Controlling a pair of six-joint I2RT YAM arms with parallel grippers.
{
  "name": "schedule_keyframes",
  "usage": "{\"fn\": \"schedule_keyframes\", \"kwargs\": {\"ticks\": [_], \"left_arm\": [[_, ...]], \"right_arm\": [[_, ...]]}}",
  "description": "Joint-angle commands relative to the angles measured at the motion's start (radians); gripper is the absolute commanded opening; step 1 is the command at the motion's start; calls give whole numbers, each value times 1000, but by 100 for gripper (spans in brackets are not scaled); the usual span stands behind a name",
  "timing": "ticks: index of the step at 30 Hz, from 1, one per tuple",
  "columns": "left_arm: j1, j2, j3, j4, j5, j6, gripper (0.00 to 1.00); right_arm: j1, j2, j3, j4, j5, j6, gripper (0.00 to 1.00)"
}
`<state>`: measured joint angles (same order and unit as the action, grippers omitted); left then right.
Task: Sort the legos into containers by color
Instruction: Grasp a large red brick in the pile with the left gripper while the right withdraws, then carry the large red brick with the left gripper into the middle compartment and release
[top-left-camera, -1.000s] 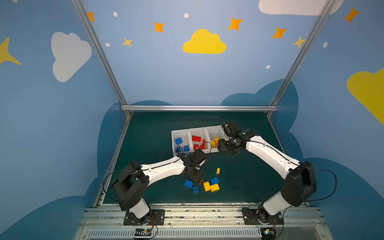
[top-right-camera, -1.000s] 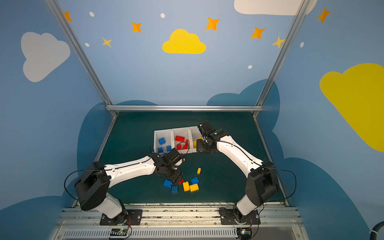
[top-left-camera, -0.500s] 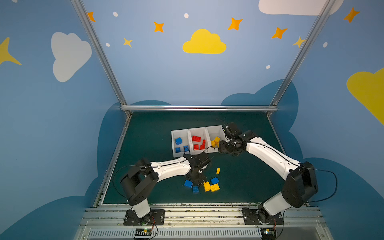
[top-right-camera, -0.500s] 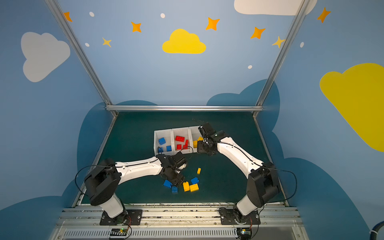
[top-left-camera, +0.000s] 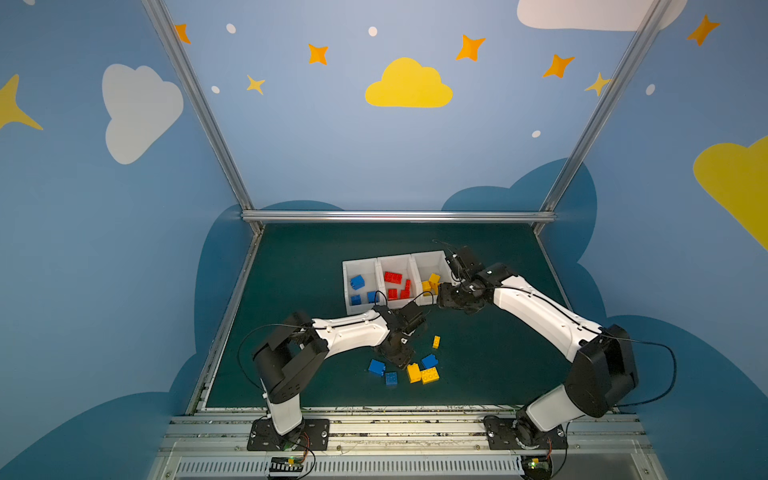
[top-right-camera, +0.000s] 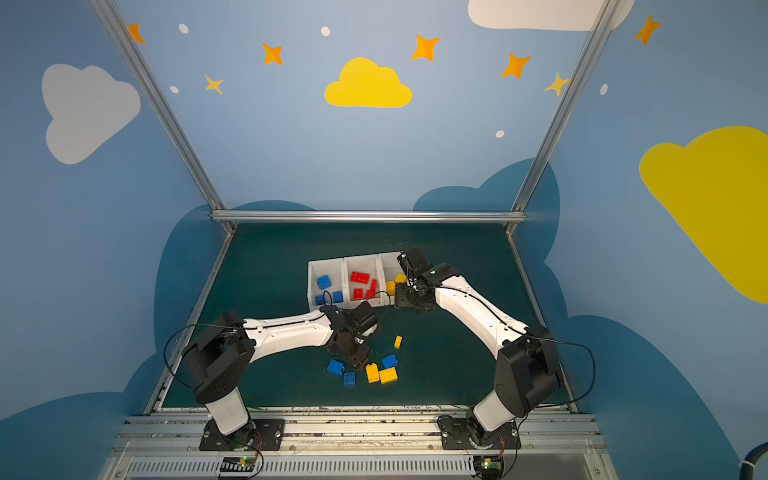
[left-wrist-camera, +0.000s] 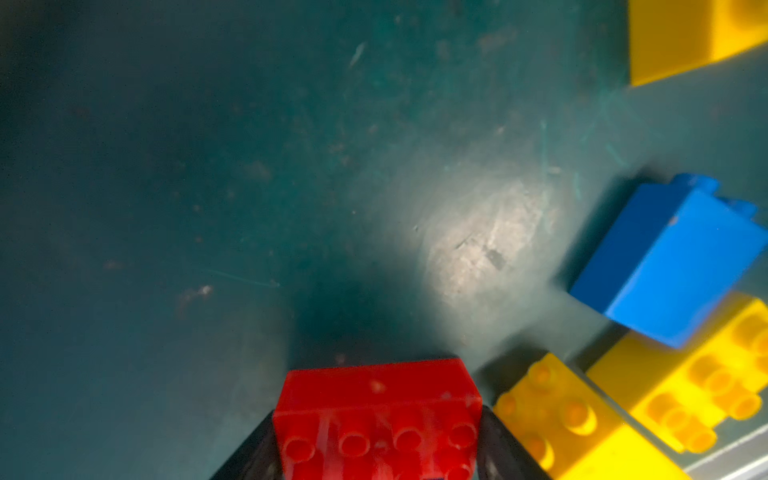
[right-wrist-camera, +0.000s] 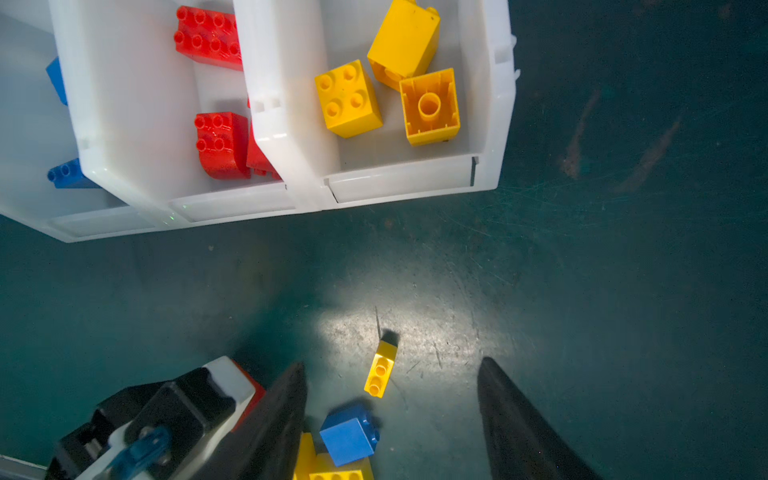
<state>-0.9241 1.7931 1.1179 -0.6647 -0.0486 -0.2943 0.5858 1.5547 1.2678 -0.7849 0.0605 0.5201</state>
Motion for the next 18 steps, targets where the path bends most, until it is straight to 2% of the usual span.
{"fn": "schedule_keyframes", "kwargs": {"ticks": [1, 9, 18], "left_arm": [[-4, 16, 18, -18, -11, -11, 67], [-4, 19, 11, -13, -14, -16, 60], [5, -53, 22, -13, -64, -2, 57]], "right_arm": [[-3, -29, -9, 3, -4, 12, 65], [-3, -34, -8, -1, -1, 14, 65], [-5, -42, -6, -10, 6, 11, 65]]}}
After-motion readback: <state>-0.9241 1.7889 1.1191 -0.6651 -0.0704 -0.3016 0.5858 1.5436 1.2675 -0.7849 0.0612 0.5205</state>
